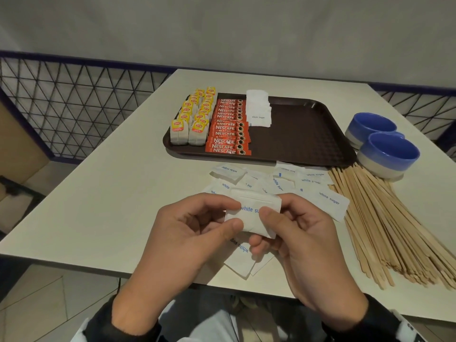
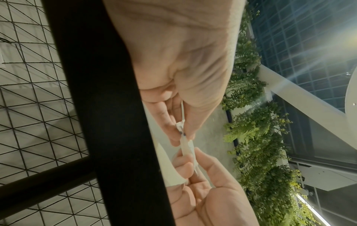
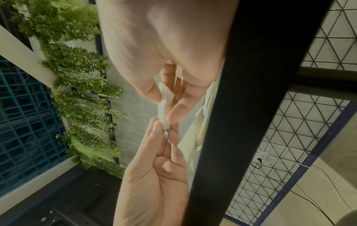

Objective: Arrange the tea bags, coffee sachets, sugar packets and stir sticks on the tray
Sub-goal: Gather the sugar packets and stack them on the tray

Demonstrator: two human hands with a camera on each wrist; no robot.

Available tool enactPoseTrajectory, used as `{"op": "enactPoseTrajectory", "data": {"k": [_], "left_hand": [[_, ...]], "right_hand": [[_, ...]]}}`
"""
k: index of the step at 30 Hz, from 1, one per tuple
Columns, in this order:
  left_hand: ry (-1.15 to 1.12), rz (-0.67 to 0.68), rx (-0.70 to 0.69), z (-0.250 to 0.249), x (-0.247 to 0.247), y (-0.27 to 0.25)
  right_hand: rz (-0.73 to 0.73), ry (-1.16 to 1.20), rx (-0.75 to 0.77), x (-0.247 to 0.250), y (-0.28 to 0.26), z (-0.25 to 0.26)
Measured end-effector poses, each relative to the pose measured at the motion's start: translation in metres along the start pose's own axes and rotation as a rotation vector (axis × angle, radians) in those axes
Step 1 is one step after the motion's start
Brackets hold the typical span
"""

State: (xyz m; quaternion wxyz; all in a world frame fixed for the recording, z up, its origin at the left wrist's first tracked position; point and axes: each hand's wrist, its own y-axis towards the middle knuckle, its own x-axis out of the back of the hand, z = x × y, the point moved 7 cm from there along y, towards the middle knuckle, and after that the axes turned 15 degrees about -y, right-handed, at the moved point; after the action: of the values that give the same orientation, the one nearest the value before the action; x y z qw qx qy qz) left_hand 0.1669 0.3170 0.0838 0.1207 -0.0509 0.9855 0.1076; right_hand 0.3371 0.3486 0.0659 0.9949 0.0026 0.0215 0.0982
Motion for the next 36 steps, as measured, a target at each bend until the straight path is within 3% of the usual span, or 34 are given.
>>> {"op": "enactPoseTrajectory", "data": {"k": [17, 19, 22, 27, 31, 36], "left_hand": [[-0.003, 0.003, 0.019, 0.002, 0.002, -0.004], [0.009, 0.012, 0.02, 0.002, 0.0, -0.005], [0.006, 0.009, 0.023, 0.002, 0.001, -0.004], [-0.037, 0.008, 0.01, 0.002, 0.002, -0.006], [-0.108, 0.002, -0.087, -0.001, 0.0, -0.003], [-0.104, -0.051, -0.124, 0.002, 0.006, -0.001]], "right_hand": [[-0.1, -0.041, -0.042, 0.001, -0.004, -0.001], [-0.103, -0.137, -0.048, 0.0, -0.007, 0.004], [-0.099, -0.462, 0.022, 0.009, -0.008, 0.025], [0.248, -0.872, 0.101, 0.003, 0.011, 0.067], [0.364, -0.962, 0.077, 0.01, 0.056, 0.106], [0.265, -1.104, 0.064, 0.023, 0.148, 0.124]]}}
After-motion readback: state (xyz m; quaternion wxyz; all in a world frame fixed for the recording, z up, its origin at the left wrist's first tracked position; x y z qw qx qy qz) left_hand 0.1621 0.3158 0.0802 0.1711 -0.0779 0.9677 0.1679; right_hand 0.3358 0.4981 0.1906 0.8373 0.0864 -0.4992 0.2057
